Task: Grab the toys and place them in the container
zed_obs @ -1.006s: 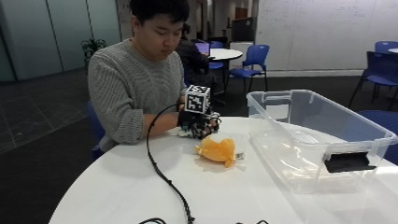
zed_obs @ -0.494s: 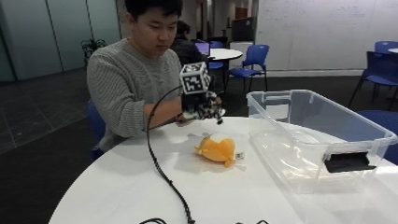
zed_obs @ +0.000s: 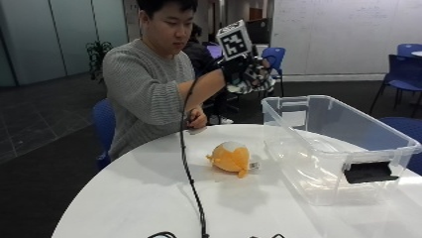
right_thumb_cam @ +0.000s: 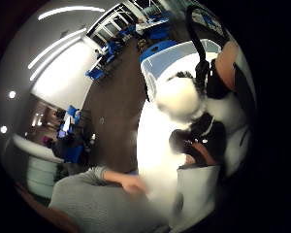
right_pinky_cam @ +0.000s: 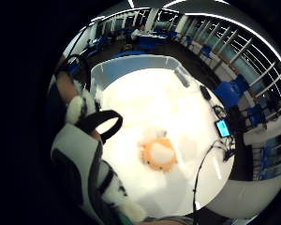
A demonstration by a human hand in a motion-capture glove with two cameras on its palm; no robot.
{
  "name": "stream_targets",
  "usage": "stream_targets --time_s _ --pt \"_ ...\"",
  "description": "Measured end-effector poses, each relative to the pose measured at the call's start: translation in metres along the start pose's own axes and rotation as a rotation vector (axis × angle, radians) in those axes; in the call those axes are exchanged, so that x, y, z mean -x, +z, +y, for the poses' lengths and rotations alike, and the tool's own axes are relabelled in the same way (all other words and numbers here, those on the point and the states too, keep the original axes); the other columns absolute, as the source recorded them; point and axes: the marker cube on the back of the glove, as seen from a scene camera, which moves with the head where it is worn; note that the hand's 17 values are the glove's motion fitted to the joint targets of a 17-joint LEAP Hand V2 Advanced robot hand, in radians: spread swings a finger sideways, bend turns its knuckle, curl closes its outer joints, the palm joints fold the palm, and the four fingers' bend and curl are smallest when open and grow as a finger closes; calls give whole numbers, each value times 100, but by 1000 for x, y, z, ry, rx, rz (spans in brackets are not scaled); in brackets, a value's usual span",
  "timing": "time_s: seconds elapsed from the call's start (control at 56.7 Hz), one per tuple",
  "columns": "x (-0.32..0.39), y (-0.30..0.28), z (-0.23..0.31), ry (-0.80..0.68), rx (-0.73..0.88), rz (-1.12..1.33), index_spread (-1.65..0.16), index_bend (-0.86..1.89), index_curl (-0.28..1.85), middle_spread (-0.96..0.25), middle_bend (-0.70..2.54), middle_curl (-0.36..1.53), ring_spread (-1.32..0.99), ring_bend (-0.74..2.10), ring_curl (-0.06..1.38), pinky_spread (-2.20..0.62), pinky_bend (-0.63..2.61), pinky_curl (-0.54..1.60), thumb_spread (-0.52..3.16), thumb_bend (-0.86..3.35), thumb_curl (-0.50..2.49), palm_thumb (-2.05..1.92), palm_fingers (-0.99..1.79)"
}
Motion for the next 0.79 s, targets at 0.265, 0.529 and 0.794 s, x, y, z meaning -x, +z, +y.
stream_targets --time_s 0.265,0.529,0.794 --pt "14 116 -145 81 99 52 -31 42 67 -35 40 62 -39 106 54 -42 109 42 79 10 102 65 83" --pt "-4 172 -160 77 259 109 -34 34 75 -37 30 70 -39 105 56 -42 112 43 82 8 108 64 77" --pt "-20 175 -148 65 322 134 -39 18 64 -25 8 52 -26 100 51 -24 139 47 119 -3 86 27 20"
